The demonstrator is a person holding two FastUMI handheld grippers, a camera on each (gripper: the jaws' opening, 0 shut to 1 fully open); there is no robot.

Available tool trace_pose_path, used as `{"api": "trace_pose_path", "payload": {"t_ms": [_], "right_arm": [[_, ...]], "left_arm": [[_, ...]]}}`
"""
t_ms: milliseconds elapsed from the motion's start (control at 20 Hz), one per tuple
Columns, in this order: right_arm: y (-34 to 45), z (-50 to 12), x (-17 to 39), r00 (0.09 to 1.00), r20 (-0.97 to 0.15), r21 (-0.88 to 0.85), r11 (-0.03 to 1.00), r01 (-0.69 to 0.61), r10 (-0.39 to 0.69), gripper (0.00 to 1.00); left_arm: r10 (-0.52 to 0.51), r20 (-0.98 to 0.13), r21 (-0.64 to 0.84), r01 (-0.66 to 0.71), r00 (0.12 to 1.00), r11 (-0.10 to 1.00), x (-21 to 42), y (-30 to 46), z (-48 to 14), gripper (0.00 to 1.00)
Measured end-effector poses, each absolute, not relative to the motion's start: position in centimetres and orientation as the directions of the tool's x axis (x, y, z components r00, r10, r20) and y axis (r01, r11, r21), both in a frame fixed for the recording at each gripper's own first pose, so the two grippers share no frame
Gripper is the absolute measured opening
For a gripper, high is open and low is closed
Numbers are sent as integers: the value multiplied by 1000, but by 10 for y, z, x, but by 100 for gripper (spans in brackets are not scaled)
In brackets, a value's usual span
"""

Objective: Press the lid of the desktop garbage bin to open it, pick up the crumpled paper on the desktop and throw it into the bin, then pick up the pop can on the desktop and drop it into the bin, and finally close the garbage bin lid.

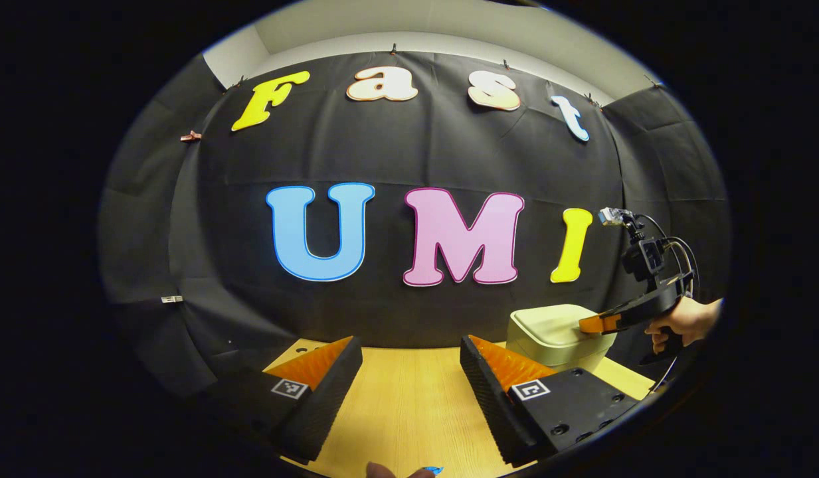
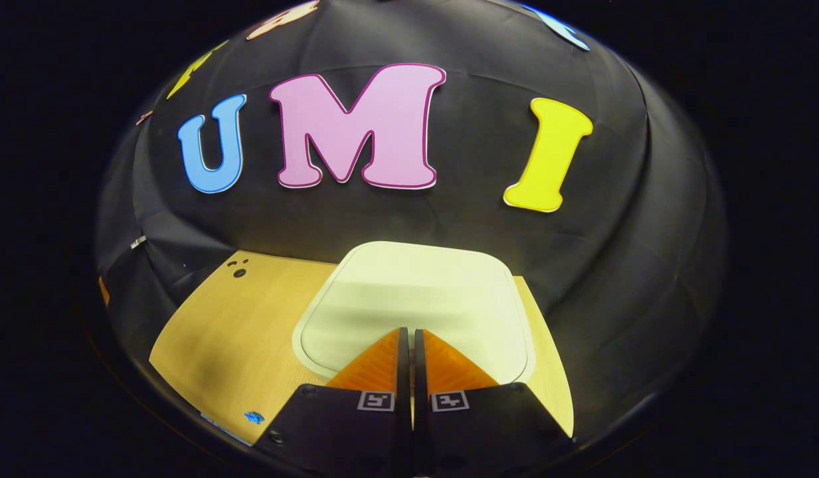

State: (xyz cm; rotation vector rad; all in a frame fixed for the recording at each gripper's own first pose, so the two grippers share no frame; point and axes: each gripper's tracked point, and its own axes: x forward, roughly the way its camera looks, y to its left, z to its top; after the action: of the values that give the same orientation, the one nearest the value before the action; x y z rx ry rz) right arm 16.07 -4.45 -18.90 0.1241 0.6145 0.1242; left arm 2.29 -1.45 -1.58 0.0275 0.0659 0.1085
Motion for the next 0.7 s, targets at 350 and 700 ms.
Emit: {"api": "trace_pose_path", "payload": {"t_ms": [350,700], "right_arm": [[-43,-165,158,864,-479,114,987,-116,157,5],[-48,-126,153,901,-405,129,985,-113,156,5]], "left_arm": [[105,-60,39,-102,993,994,20,-15,-14,95],[99,-61,37,-97,993,995,20,-16,-14,95]]}}
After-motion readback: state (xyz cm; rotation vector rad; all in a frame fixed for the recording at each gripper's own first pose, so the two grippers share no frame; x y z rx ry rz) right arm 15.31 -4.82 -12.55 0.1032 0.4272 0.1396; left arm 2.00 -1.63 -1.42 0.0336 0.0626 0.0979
